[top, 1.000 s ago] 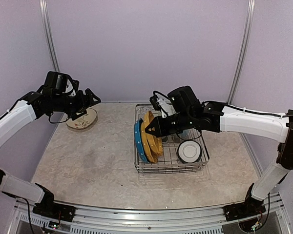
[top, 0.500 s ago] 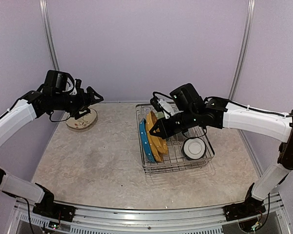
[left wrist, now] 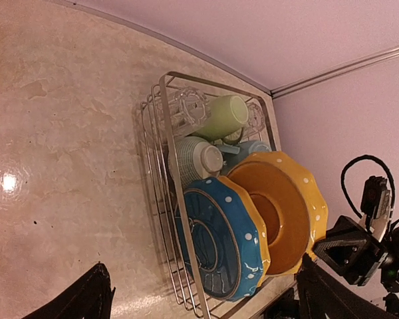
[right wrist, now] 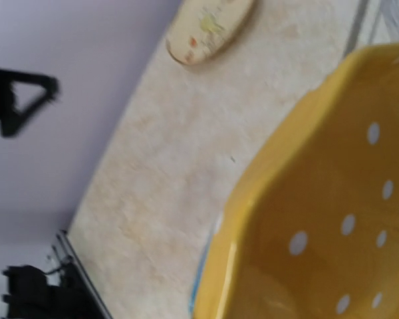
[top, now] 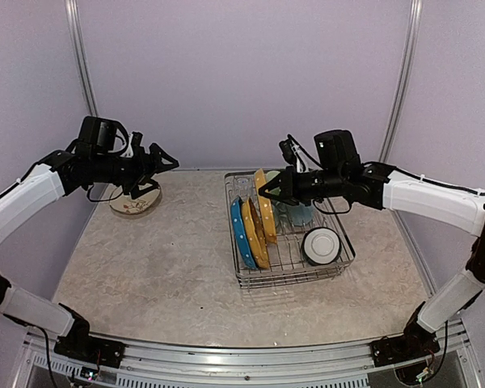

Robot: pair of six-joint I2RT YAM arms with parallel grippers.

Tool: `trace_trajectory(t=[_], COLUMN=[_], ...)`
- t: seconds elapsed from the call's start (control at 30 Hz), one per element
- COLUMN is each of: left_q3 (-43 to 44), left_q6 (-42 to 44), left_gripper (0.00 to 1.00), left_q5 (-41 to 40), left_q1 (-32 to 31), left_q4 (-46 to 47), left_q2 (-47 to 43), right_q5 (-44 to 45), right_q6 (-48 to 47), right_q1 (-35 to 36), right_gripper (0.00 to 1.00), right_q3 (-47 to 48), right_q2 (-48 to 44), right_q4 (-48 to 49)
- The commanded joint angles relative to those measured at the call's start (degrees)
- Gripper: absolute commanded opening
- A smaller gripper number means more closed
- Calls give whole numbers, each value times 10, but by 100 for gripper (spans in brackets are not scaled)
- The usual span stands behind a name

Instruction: Unload the mixed dishes from the dish rack

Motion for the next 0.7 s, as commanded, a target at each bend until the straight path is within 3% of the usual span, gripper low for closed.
trace_trajectory(t=[0.0,0.3,0.53,0.67], left_q3=[25,68,81,104], left_q6=[-7,-46,-83,-154], left_gripper=[92,91,91,89], left_q5=[28,92,121,148], left_q1=[-13,-39,-39,-39], left_q4=[18,50,76,76], left_q2=[21,85,101,126], right_q5=[-53,-70,-34,-11], right_q6=[2,-10,-216,-341], right_q1=[-4,-3,-1,6], right_gripper=[0,0,0,0], right_q3=[16,43,80,82], right_q2=[-55,-58,-53,-47], right_q4=[172,152,16,-27])
